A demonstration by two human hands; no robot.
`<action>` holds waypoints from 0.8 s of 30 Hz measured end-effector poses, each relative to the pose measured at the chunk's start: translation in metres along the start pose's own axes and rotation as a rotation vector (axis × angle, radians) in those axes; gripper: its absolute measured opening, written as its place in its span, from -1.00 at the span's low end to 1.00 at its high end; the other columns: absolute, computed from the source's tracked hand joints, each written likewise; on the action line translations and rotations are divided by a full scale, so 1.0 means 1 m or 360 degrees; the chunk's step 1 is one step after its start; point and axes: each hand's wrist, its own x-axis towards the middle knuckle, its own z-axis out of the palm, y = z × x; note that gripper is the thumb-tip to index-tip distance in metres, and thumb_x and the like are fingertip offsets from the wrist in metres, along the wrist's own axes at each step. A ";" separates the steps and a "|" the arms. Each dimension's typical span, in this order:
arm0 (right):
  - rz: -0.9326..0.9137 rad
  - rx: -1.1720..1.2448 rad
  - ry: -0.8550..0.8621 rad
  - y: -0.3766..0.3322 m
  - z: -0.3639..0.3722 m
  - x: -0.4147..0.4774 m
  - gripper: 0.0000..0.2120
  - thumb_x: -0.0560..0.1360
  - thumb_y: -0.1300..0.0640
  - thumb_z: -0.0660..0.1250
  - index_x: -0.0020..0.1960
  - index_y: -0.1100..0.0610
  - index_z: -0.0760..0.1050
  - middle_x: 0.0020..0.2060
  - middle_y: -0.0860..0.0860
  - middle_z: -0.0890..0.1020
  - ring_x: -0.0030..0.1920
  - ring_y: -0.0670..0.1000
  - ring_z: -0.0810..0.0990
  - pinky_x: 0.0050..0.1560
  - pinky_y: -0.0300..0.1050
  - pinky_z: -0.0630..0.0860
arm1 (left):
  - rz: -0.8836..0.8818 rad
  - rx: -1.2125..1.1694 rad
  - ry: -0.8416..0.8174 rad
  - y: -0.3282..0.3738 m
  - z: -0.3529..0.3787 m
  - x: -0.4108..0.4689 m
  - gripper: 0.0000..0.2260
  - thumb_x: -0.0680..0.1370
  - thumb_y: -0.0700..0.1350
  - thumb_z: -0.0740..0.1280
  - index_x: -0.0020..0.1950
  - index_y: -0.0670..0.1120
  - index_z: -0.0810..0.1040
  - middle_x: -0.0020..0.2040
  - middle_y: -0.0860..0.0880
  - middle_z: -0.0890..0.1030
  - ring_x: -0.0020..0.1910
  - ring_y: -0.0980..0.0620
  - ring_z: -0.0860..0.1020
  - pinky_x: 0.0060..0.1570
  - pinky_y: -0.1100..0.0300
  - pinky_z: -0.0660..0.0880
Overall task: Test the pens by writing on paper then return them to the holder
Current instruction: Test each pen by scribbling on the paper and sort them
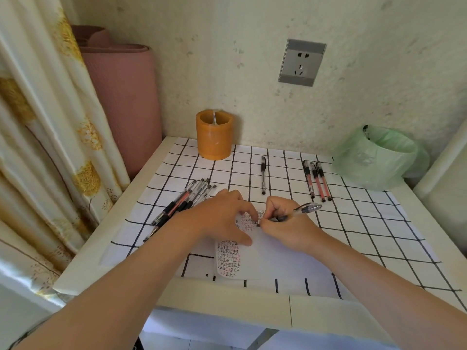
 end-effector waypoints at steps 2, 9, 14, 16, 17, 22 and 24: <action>-0.0031 -0.0082 -0.0027 -0.001 0.000 0.000 -0.82 0.33 0.18 0.38 -0.36 0.05 0.40 -0.48 -0.11 0.43 -0.45 -0.11 0.33 -0.48 -0.21 0.25 | -0.0004 0.0000 -0.0002 0.000 -0.001 -0.001 -0.52 0.33 0.25 0.51 0.21 0.32 0.49 0.01 0.22 0.35 0.10 0.16 0.28 -0.08 0.23 0.31; -0.0039 -0.0117 -0.0079 0.001 0.001 0.000 -0.85 0.33 0.22 0.38 -0.32 0.13 0.41 -0.45 -0.11 0.46 -0.44 -0.14 0.35 -0.46 -0.24 0.27 | 0.0000 -0.0030 0.0006 0.001 -0.001 -0.002 -0.53 0.33 0.23 0.52 0.21 0.31 0.50 0.02 0.20 0.36 0.11 0.14 0.29 0.01 0.16 0.38; -0.0035 -0.0108 -0.0081 -0.001 0.001 -0.001 -0.86 0.31 0.18 0.36 -0.32 0.14 0.39 -0.46 -0.11 0.43 -0.45 -0.12 0.32 -0.48 -0.25 0.24 | -0.0013 -0.0018 0.0005 0.002 -0.002 -0.004 -0.51 0.34 0.23 0.52 0.23 0.29 0.50 0.04 0.18 0.37 0.13 0.15 0.29 0.07 0.12 0.41; 0.0011 -0.0032 -0.0031 -0.002 0.000 -0.001 -0.87 0.34 0.20 0.35 -0.32 0.11 0.40 -0.48 -0.08 0.44 -0.48 -0.10 0.33 -0.51 -0.25 0.25 | -0.0007 -0.0009 0.0000 0.003 -0.002 -0.004 -0.52 0.35 0.23 0.51 0.23 0.30 0.50 0.04 0.17 0.37 0.13 0.13 0.29 0.08 0.11 0.42; 0.0048 0.0041 -0.0011 -0.004 -0.001 0.000 -0.87 0.37 0.22 0.35 -0.31 0.10 0.42 -0.50 -0.05 0.45 -0.50 -0.08 0.35 -0.52 -0.24 0.27 | -0.0001 -0.0007 -0.0002 0.003 -0.002 -0.004 -0.53 0.35 0.22 0.51 0.23 0.30 0.50 0.04 0.16 0.36 0.13 0.12 0.29 0.07 0.11 0.41; 0.0125 0.0171 -0.0071 -0.008 -0.003 0.001 -0.82 0.45 0.27 0.41 -0.27 0.08 0.51 -0.49 0.03 0.54 -0.53 -0.02 0.42 -0.50 -0.22 0.36 | -0.0001 0.0003 -0.0003 0.003 -0.002 -0.004 -0.52 0.36 0.23 0.51 0.24 0.30 0.48 0.06 0.15 0.37 0.14 0.12 0.28 0.08 0.11 0.41; 0.0156 0.0115 -0.0068 -0.007 -0.002 0.001 -0.79 0.38 0.31 0.40 -0.31 0.03 0.52 -0.49 -0.04 0.54 -0.50 -0.05 0.44 -0.46 -0.18 0.39 | 0.0000 0.0005 -0.0002 0.003 -0.002 -0.004 -0.52 0.35 0.23 0.51 0.23 0.30 0.49 0.06 0.15 0.37 0.14 0.11 0.29 0.09 0.10 0.41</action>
